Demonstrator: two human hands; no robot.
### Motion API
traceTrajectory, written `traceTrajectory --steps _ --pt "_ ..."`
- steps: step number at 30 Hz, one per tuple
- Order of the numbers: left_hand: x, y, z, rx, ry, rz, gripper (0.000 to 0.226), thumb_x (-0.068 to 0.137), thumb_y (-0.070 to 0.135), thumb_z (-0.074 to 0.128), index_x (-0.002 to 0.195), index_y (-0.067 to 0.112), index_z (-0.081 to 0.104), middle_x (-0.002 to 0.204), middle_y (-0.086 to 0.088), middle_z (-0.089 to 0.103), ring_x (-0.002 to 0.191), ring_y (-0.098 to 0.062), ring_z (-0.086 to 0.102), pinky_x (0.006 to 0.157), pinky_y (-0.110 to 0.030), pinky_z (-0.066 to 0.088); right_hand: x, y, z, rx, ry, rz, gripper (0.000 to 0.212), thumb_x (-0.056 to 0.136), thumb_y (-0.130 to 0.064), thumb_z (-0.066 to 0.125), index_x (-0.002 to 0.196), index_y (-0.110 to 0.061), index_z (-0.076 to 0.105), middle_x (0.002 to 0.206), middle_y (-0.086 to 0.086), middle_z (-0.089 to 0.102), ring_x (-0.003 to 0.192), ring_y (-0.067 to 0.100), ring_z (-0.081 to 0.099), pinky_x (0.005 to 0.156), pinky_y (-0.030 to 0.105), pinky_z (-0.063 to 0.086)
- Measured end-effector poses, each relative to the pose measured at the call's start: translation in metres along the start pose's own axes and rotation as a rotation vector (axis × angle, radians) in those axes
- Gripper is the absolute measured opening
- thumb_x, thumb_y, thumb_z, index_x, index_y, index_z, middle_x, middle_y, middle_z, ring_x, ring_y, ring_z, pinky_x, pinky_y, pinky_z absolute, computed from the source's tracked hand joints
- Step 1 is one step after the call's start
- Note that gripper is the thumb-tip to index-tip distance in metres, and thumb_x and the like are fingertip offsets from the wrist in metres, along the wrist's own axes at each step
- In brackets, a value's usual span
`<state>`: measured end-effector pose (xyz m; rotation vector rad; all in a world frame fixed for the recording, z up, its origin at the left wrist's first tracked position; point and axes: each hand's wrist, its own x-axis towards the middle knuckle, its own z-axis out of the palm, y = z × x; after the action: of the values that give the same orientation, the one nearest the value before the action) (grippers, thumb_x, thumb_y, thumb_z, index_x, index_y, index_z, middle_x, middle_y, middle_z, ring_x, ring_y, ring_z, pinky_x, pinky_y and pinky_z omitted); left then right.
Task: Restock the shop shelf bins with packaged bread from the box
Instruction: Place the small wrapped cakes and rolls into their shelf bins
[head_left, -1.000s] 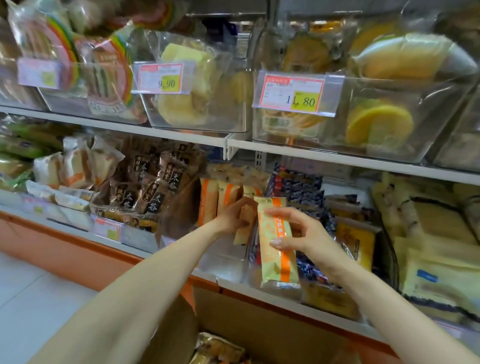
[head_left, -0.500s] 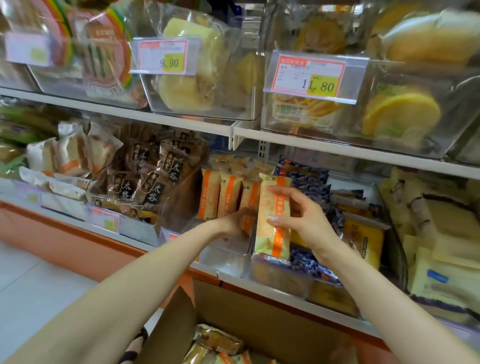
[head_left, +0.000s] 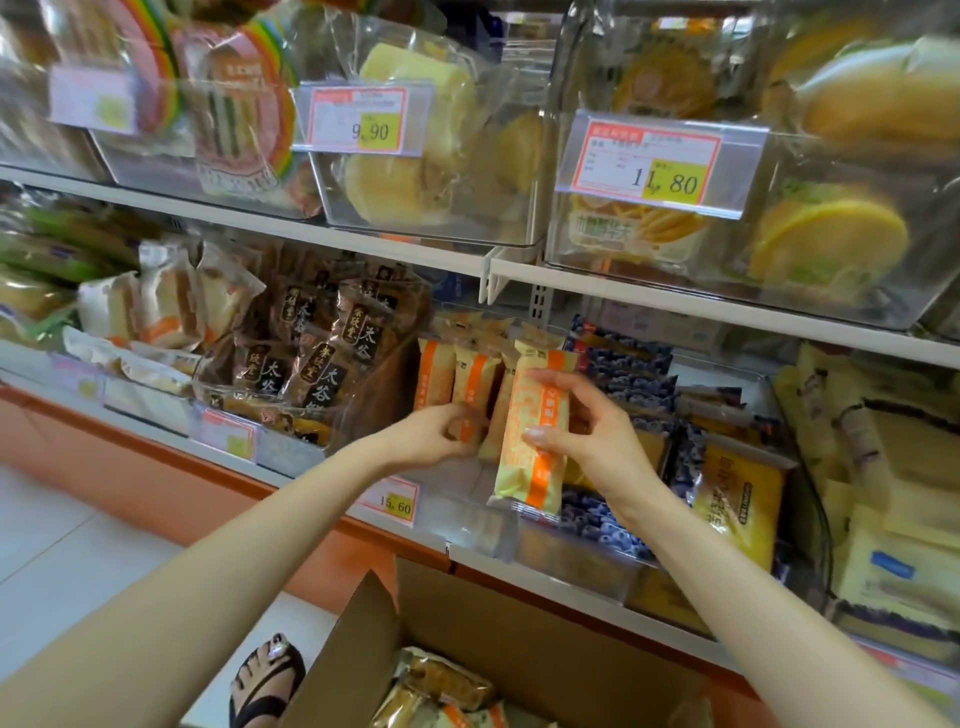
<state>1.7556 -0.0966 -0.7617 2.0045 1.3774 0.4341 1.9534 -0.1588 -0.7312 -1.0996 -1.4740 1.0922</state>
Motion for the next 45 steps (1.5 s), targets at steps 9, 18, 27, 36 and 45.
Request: traceTrajectory --steps 9,18,27,36,45 --pt "-0.062 -0.008 -0.038 -0.128 0.358 0.025 0.03 0.09 0.013 0.059 0.119 0.017 0.056 0.116 0.004 0.059 0.108 -0.008 0.054 0.092 -0.022 0.041 0.032 0.009 0.052 -0.278 0.01 -0.126 0.051 0.083 -0.008 0.068 0.121 -0.039 0.053 0.132 -0.01 0.05 0.121 0.007 0.049 0.097 0.023 0.045" --pt "-0.071 -0.03 -0.055 -0.152 0.456 -0.065 0.023 0.091 0.015 0.057 0.114 0.015 0.06 0.111 -0.001 0.06 0.1 -0.013 0.054 0.09 -0.029 0.045 0.108 0.056 0.116 -0.418 -0.01 -0.004 0.051 0.084 -0.005 0.066 0.122 -0.037 0.054 0.14 -0.001 0.045 0.126 0.019 0.043 0.101 0.032 0.039" --pt "-0.061 -0.023 -0.053 -0.15 0.44 -0.044 0.023 0.092 0.014 0.056 0.114 0.013 0.059 0.116 -0.003 0.06 0.101 -0.009 0.052 0.088 -0.024 0.042 0.103 0.068 0.125 -0.586 -0.043 0.034 0.048 0.089 0.001 0.052 0.125 -0.031 0.057 0.144 0.001 0.031 0.134 0.022 0.032 0.11 0.033 0.033" --pt "-0.053 -0.024 -0.047 -0.14 0.413 -0.069 0.025 0.091 0.019 0.057 0.116 0.015 0.059 0.117 0.0 0.059 0.11 -0.015 0.053 0.09 -0.028 0.043 0.09 0.06 0.116 -0.383 -0.135 0.267 0.034 0.091 0.003 0.05 0.11 -0.022 0.062 0.122 0.011 0.059 0.095 0.024 0.064 0.077 0.031 0.057" --pt "-0.049 -0.025 -0.045 -0.105 0.402 -0.063 0.023 0.091 0.019 0.058 0.114 0.016 0.06 0.12 -0.006 0.059 0.11 -0.021 0.056 0.092 -0.033 0.046 0.108 0.049 0.118 -0.252 -0.235 0.458 0.048 0.088 0.003 0.056 0.12 -0.031 0.048 0.124 0.012 0.059 0.112 0.027 0.058 0.096 0.039 0.05"
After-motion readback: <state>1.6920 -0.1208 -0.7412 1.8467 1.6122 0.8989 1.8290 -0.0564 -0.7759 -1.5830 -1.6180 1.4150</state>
